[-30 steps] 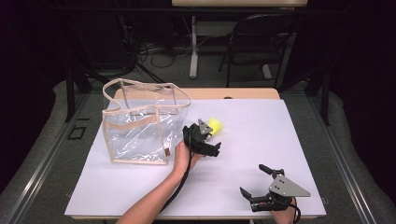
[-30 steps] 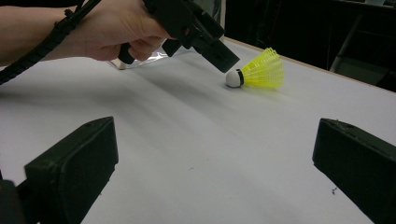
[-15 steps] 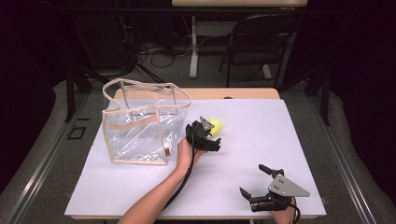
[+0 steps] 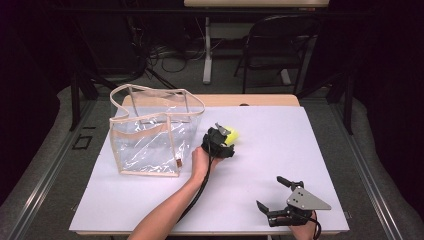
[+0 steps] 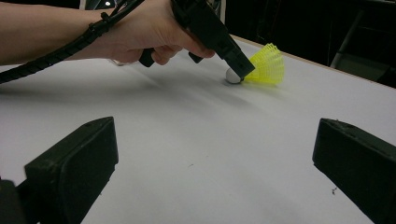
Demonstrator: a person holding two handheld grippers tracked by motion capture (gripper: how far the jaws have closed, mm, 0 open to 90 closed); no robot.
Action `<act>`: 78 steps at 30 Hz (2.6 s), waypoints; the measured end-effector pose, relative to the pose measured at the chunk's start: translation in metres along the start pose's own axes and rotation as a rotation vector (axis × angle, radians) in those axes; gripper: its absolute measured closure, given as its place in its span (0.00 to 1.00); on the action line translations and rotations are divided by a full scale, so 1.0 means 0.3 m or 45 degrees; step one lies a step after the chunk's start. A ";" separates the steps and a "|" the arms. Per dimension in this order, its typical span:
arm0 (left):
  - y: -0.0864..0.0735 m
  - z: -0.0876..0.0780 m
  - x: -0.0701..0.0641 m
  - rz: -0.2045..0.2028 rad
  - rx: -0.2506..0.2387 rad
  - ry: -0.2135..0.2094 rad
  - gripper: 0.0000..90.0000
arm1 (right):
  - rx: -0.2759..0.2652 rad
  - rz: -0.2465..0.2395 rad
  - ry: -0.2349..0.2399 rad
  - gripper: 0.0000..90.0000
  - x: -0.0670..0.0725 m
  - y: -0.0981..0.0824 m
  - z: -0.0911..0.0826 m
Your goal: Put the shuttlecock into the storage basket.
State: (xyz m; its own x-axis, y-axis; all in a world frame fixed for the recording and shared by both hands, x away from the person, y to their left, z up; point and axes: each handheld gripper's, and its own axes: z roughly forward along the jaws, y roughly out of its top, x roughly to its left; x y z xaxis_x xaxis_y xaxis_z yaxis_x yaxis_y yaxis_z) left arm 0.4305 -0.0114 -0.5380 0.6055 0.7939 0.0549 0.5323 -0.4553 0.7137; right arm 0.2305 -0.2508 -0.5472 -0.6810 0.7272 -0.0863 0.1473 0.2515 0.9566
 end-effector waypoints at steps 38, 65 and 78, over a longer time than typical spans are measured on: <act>-0.015 0.059 0.024 -0.131 0.049 -0.027 0.72 | 0.013 0.003 0.004 0.00 -0.005 -0.002 0.000; 0.027 -0.022 0.029 -0.024 -0.015 -0.072 0.72 | 0.003 0.017 -0.005 0.00 -0.008 -0.004 -0.004; 0.049 -0.069 0.026 0.011 -0.051 -0.088 0.72 | 0.001 0.015 0.002 0.00 -0.009 -0.006 -0.001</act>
State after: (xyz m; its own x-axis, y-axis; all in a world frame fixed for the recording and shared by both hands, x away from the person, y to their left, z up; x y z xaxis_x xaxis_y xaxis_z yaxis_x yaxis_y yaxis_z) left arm 0.4308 -0.0037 -0.5126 0.6501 0.7597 0.0142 0.5036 -0.4448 0.7406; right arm 0.2319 -0.2535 -0.5488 -0.6800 0.7294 -0.0746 0.1561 0.2434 0.9573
